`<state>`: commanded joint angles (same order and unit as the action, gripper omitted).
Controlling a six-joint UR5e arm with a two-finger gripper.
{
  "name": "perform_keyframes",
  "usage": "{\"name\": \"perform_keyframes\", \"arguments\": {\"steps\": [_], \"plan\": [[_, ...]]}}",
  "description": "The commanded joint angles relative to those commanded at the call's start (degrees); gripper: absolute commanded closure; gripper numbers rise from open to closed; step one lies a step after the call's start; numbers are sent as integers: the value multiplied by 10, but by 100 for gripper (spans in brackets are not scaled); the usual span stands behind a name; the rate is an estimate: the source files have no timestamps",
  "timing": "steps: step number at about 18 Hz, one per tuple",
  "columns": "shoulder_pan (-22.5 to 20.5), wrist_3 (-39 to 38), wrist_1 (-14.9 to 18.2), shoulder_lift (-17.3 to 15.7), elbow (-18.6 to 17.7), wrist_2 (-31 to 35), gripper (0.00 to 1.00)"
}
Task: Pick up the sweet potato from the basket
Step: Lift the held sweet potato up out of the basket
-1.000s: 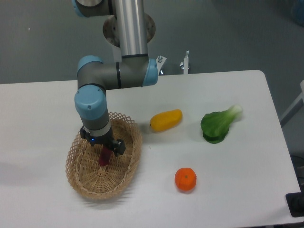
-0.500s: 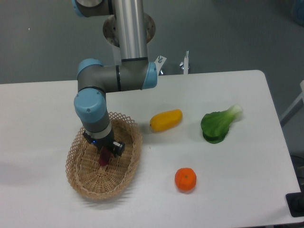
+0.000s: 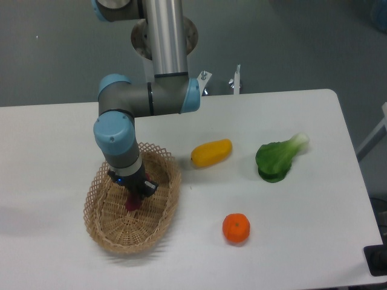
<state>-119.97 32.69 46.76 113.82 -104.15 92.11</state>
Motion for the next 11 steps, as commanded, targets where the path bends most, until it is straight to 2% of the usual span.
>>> {"name": "perform_keyframes", "arguments": {"steps": [4, 8, 11], "plan": [[-8, 46, 2, -22, 20, 1, 75], [-47, 71, 6, -40, 61, 1, 75], [-88, 118, 13, -53, 89, 0, 74]]}}
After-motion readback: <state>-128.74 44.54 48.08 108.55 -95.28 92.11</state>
